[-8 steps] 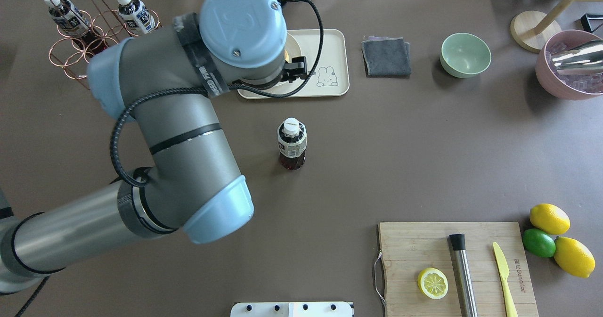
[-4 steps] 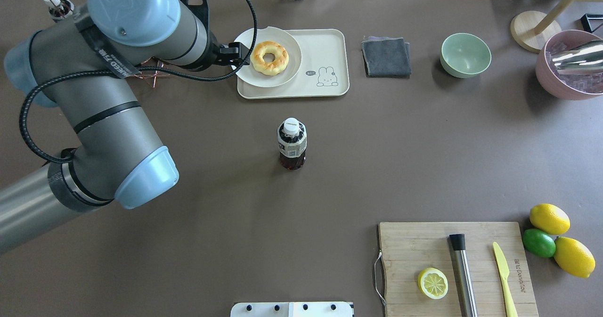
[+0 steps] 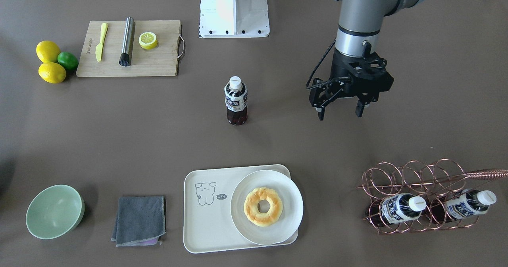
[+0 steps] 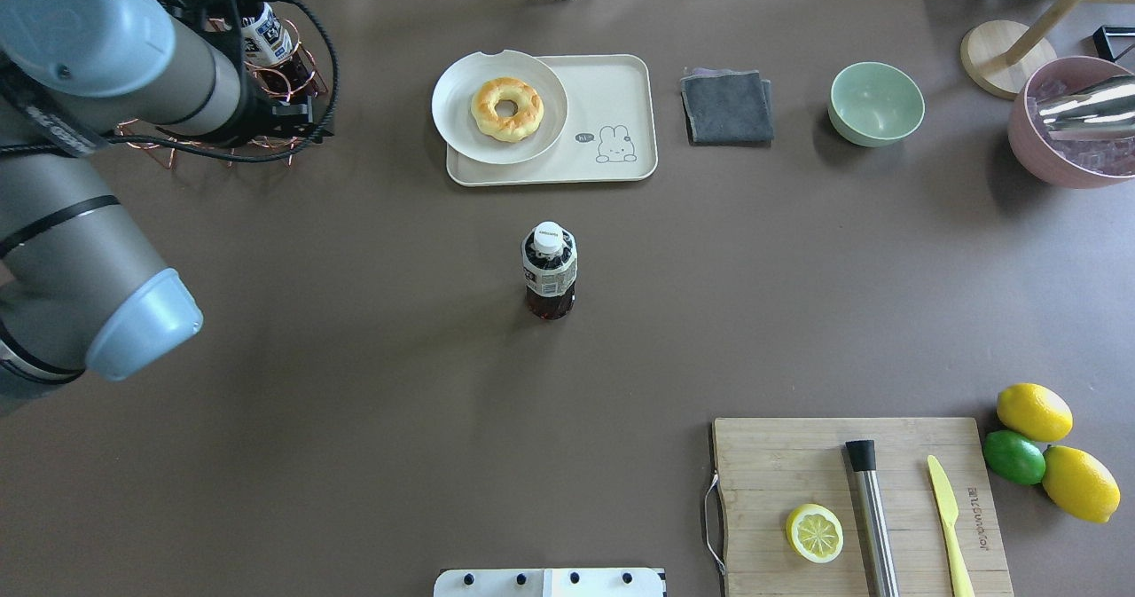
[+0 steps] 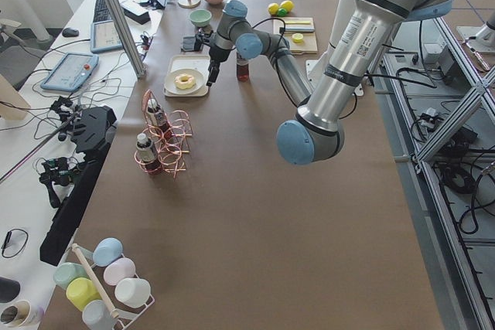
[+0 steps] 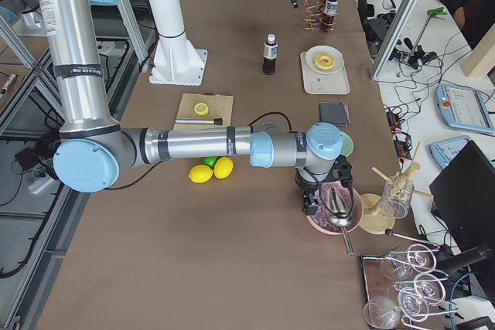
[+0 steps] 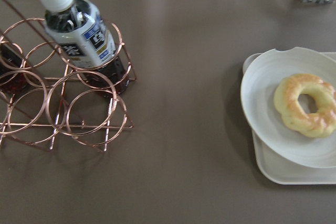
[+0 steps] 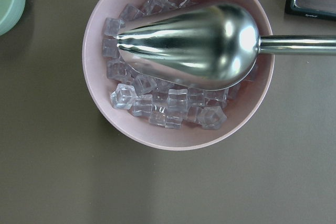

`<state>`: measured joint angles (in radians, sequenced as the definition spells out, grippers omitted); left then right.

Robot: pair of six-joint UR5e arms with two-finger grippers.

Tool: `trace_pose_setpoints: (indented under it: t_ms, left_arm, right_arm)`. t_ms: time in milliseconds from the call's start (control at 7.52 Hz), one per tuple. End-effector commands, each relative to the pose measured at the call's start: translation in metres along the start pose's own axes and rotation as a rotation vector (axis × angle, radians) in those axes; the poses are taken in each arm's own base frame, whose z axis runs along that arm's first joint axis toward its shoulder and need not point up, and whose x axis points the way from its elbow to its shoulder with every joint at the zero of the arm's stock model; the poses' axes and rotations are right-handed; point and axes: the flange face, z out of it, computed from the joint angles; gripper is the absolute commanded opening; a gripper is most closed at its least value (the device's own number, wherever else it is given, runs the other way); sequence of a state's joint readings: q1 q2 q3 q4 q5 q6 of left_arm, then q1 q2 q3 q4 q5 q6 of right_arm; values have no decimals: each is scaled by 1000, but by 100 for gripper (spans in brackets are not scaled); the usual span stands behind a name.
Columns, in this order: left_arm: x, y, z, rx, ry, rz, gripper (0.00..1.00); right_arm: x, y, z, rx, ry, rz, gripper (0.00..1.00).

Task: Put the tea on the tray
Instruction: 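Open the left gripper and draw the left arm back to rest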

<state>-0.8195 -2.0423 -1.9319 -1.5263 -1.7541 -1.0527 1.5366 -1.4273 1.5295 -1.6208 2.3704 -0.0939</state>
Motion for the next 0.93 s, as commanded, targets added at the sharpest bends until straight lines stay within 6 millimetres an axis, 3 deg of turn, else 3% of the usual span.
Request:
trace_pose_setpoints:
  t_ms: [0,133,532,665,798]
  left_arm:
    - [-158,-43,-9,-100,-40,161,98]
    - [-228,-59,-20,-125,-46,194,98]
    - [-380,-80,-29,-175,-85,310,98]
    - [-427,-87,-38,-175,-109,330,98]
    - [-462,-86,-46,-180,-125,348,98]
  right_arm:
    - [-7,-6,-1,2,-3,21,100]
    - [-11,-8,-4,9,-6,26,100]
    - [-30,-13,-21,41,-13,-6,100]
    - [-52,-17,-31,61,-43,55,100]
    - [-100,-30,-44,84,-54,91,100]
